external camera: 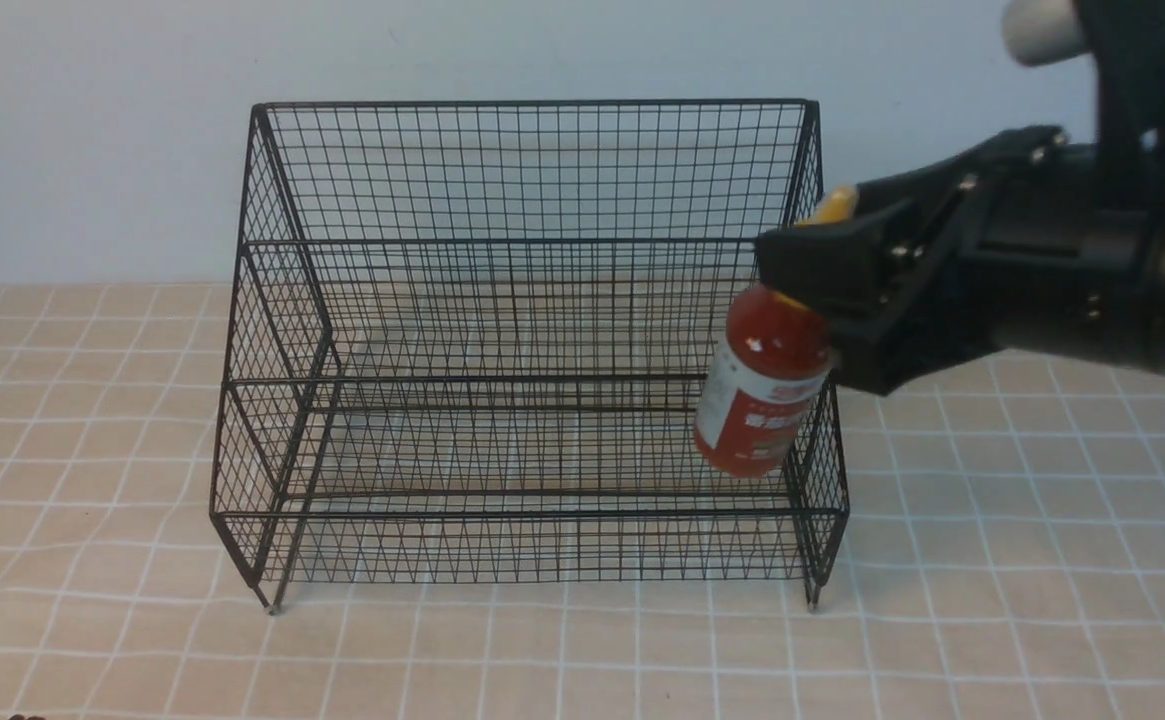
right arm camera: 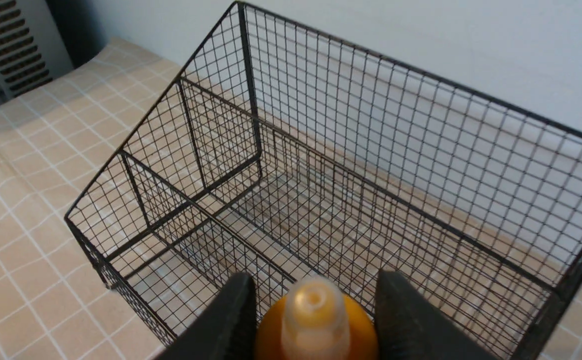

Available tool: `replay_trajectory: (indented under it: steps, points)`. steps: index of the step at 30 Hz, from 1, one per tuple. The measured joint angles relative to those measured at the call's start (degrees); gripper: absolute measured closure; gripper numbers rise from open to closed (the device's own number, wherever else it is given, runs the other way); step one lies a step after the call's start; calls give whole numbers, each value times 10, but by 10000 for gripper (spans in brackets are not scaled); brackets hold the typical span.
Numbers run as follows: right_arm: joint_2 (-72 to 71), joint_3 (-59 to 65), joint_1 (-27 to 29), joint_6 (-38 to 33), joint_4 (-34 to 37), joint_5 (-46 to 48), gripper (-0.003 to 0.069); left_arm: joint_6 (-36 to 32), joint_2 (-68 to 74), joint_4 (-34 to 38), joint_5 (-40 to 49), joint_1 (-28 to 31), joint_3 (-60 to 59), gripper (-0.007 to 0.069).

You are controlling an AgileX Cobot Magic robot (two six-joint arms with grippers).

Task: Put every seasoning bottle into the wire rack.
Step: Use the right arm to put the condiment bottle back on the shelf

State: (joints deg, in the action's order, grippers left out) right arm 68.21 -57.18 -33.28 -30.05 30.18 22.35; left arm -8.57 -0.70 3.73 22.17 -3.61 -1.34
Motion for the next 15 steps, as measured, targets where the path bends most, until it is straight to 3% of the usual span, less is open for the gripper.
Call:
replay_trajectory:
  steps: [5,15]
  points:
    - [79,0,-11,-2,14,-47,377,0,0,0,0,0,0,631]
    - [174,0,-11,-3,15,-55,377,0,0,0,0,0,0,631]
